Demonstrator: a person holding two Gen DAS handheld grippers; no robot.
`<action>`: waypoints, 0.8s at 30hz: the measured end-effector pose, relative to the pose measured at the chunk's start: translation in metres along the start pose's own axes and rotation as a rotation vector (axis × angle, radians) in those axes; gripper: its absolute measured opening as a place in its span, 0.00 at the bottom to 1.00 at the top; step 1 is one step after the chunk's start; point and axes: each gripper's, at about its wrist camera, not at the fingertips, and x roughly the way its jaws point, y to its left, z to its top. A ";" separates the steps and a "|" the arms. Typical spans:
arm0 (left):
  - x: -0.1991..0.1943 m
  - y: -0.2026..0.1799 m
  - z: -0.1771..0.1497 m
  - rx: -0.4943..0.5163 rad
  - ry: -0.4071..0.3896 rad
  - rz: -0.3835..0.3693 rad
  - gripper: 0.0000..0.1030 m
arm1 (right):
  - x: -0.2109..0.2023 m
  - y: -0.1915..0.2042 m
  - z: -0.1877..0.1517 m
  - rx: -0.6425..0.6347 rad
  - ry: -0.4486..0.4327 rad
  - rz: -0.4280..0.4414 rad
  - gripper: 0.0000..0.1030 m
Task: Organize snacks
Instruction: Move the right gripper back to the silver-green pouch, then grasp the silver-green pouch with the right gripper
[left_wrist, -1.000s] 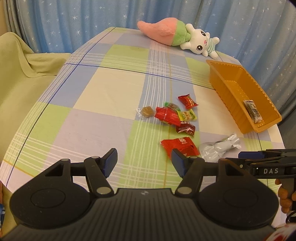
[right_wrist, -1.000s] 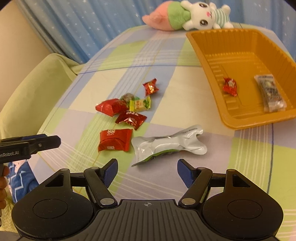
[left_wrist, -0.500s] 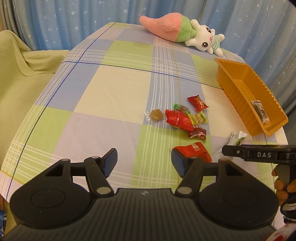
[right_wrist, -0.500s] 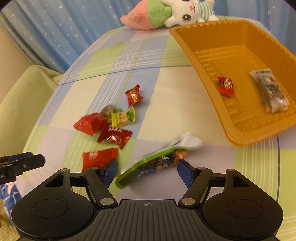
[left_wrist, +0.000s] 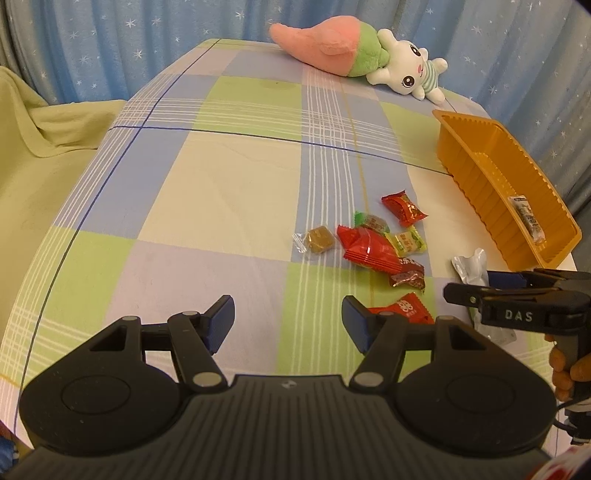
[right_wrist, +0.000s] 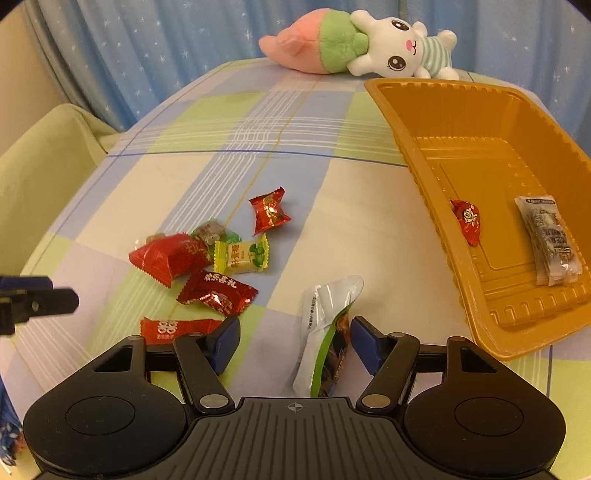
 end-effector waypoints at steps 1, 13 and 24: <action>0.002 0.001 0.002 0.005 0.001 0.000 0.60 | 0.000 -0.001 -0.001 0.005 0.001 -0.003 0.62; 0.023 0.008 0.015 0.094 -0.007 -0.017 0.59 | -0.006 -0.002 -0.014 0.025 -0.013 -0.063 0.28; 0.046 0.008 0.026 0.238 -0.040 -0.080 0.49 | -0.013 -0.007 -0.011 0.074 -0.039 -0.089 0.26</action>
